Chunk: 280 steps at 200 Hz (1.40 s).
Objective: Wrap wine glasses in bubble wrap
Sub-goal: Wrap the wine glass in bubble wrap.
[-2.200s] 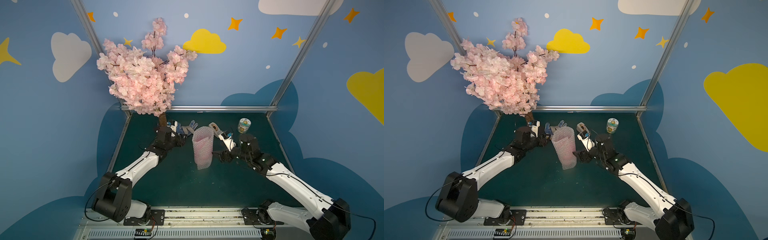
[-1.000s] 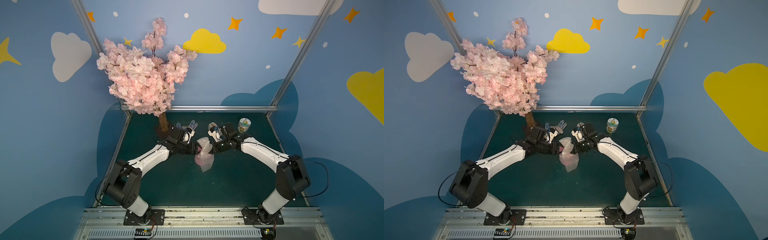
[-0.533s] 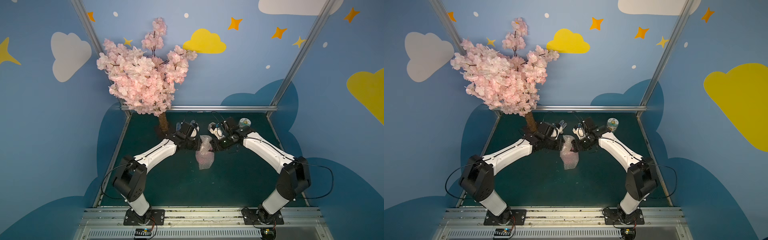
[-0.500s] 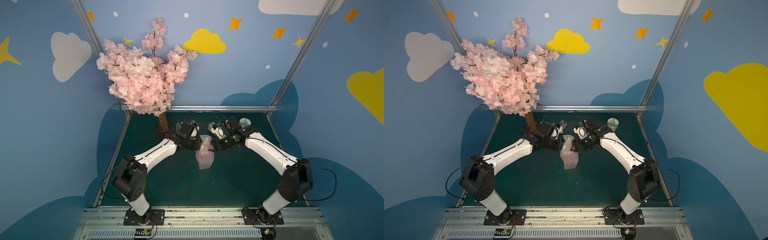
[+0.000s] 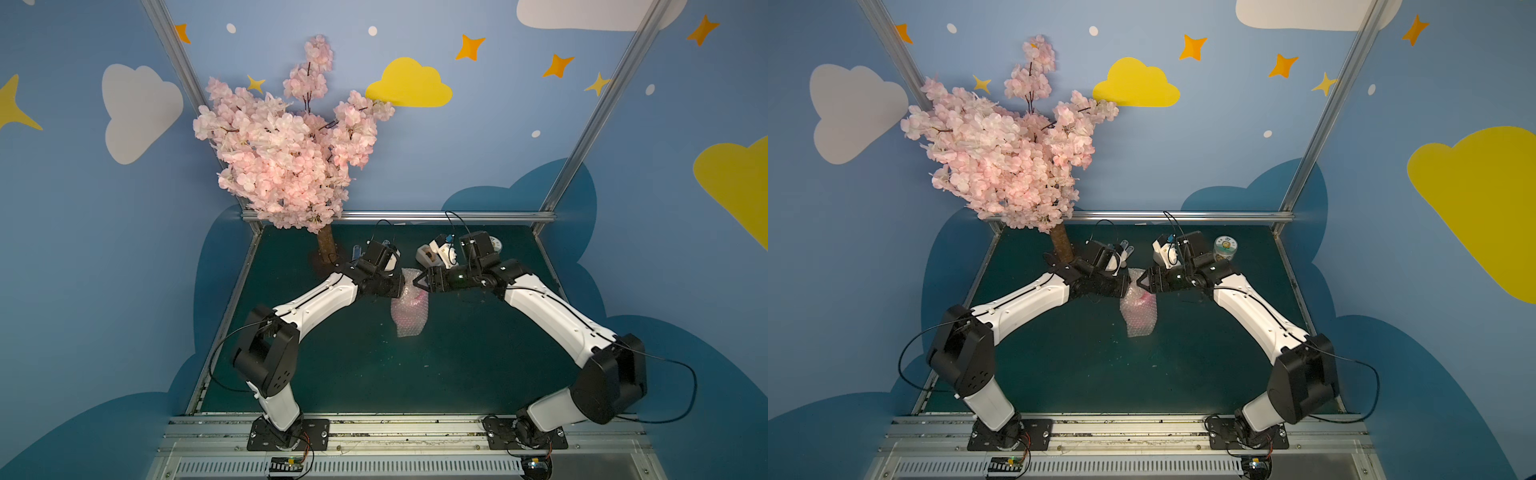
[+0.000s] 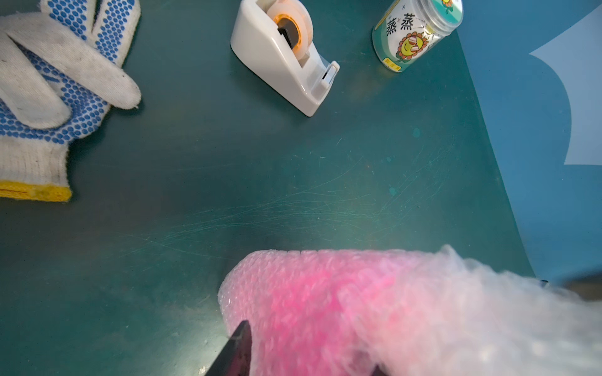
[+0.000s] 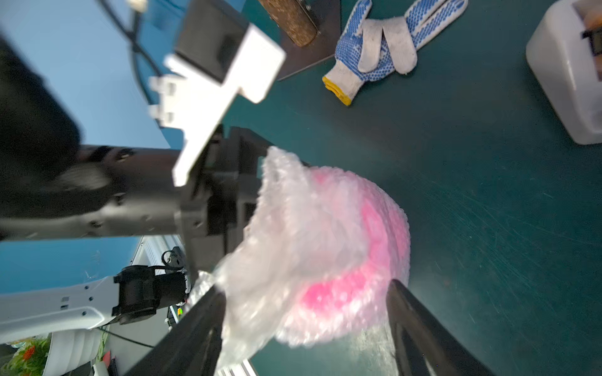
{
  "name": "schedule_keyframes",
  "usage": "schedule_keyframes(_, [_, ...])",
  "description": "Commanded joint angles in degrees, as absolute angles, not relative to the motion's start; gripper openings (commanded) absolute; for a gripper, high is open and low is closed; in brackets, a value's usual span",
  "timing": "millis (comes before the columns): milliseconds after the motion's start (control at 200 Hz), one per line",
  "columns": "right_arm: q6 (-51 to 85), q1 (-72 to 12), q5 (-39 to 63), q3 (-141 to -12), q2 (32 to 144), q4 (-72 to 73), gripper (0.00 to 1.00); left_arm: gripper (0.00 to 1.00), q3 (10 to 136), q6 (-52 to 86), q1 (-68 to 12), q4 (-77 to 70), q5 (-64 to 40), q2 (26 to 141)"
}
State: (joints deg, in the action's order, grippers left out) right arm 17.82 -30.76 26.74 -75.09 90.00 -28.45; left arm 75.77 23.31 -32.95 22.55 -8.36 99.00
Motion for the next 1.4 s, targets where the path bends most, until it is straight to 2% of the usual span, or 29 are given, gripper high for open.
schedule_keyframes(0, [16.99, -32.12, 21.30, -78.26, 94.58, -31.39, 0.76, 0.46, 73.97, 21.27, -33.03, 27.44, -5.07, 100.78])
schedule_keyframes(145, [14.13, -33.38, 15.90, -83.01, 100.45, -40.30, 0.70, 0.52, 74.52, 22.14, -32.13, 28.12, -6.62, 98.18])
schedule_keyframes(215, [12.23, -33.92, 14.28, -87.49, 103.84, -46.75, 0.68, 0.60, 74.99, 23.31, -30.90, 28.79, -7.14, 95.85])
schedule_keyframes(305, [9.35, -34.41, 13.17, -92.86, 108.52, -54.77, 0.65, 0.61, 74.66, 24.23, -28.70, 28.88, -9.90, 92.37])
schedule_keyframes(546, [8.90, -35.03, 12.47, -92.80, 111.36, -55.10, 0.63, 0.62, 69.67, 25.85, -27.59, 23.62, -16.40, 84.64])
schedule_keyframes(636, [9.02, -35.00, 12.93, -92.56, 111.94, -54.78, 0.63, 0.66, 69.58, 24.81, -28.79, 23.28, -19.74, 85.09])
schedule_keyframes(746, [9.73, -34.80, 15.48, -92.58, 111.15, -53.24, 0.63, 0.69, 70.71, 23.18, -31.80, 24.92, -18.03, 87.93])
schedule_keyframes(811, [10.12, -34.29, 17.30, -93.45, 110.64, -52.99, 0.63, 0.67, 70.88, 22.93, -32.74, 26.23, -14.06, 89.45])
schedule_keyframes(896, [10.67, -33.22, 19.88, -94.37, 109.02, -52.72, 0.64, 0.61, 70.57, 22.36, -32.90, 27.29, -8.62, 91.15])
schedule_keyframes(1151, [10.87, -30.92, 28.56, -95.64, 102.22, -52.91, 0.67, 0.51, 71.84, 21.96, -33.13, 29.18, -3.49, 96.74])
schedule_keyframes(1267, [10.89, -29.75, 28.98, -94.46, 98.03, -52.76, 0.68, 0.48, 72.88, 21.87, -33.13, 29.87, -3.56, 97.95])
schedule_keyframes(1397, [11.71, -27.84, 23.83, -92.94, 96.58, -50.37, 0.68, 0.45, 73.93, 21.76, -33.16, 30.83, -3.52, 99.22])
